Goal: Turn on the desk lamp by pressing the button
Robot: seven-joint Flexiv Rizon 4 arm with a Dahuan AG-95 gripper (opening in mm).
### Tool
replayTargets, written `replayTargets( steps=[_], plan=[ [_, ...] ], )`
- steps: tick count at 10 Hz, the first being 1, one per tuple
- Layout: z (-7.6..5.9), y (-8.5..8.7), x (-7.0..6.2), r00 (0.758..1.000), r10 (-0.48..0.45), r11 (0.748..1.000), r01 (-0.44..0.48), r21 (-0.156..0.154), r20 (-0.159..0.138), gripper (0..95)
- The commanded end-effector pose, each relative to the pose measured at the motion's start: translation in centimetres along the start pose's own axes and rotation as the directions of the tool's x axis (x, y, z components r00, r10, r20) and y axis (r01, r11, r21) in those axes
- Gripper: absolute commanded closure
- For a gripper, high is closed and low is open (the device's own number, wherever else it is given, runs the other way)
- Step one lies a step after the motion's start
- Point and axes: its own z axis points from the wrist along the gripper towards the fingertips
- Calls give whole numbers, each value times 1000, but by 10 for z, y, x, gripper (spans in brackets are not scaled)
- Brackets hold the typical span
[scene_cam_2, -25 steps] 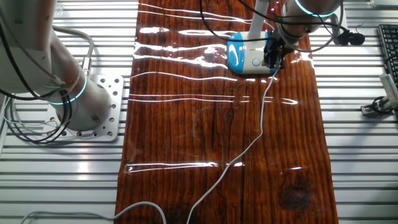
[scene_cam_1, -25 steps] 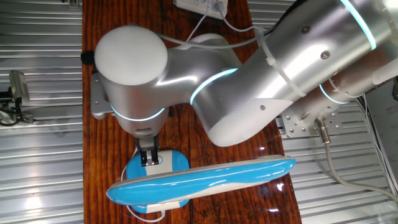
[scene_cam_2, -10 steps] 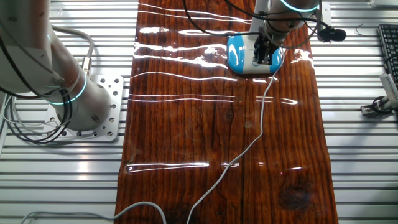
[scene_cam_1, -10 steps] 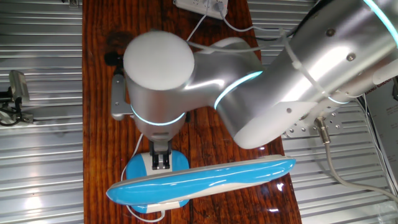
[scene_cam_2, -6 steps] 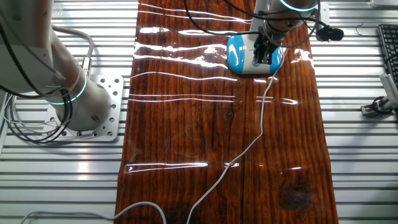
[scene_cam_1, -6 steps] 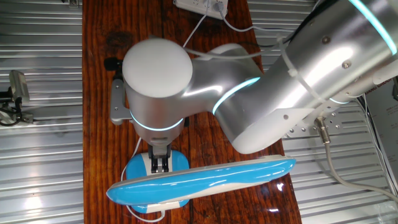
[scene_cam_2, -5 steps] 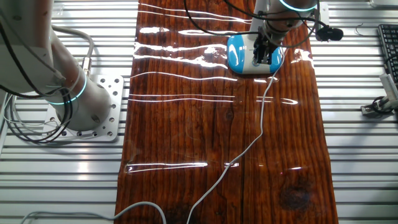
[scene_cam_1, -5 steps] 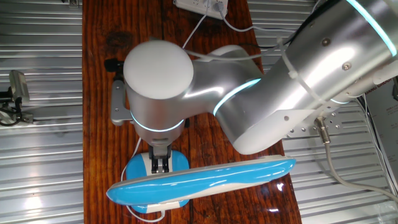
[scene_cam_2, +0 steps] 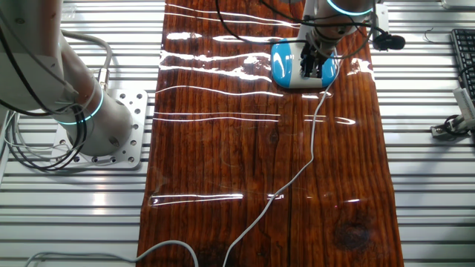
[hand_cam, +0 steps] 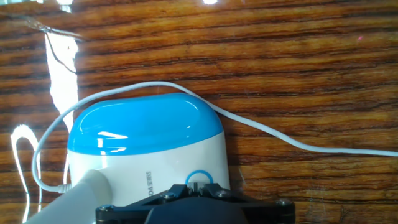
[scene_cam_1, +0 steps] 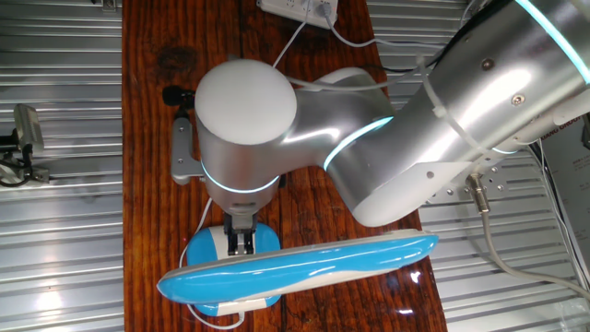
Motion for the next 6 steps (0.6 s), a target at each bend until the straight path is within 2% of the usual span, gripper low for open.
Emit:
replayTargets(
  steps=[1,3,6],
  plan=[
    [2,0,0,1000,9,1000,-9,-2,3,950],
    [3,-1,-1,1000,8,1000,-8,-3,-4,950],
    [11,0,-2,1000,13,1000,-13,1,7,950]
  ],
)
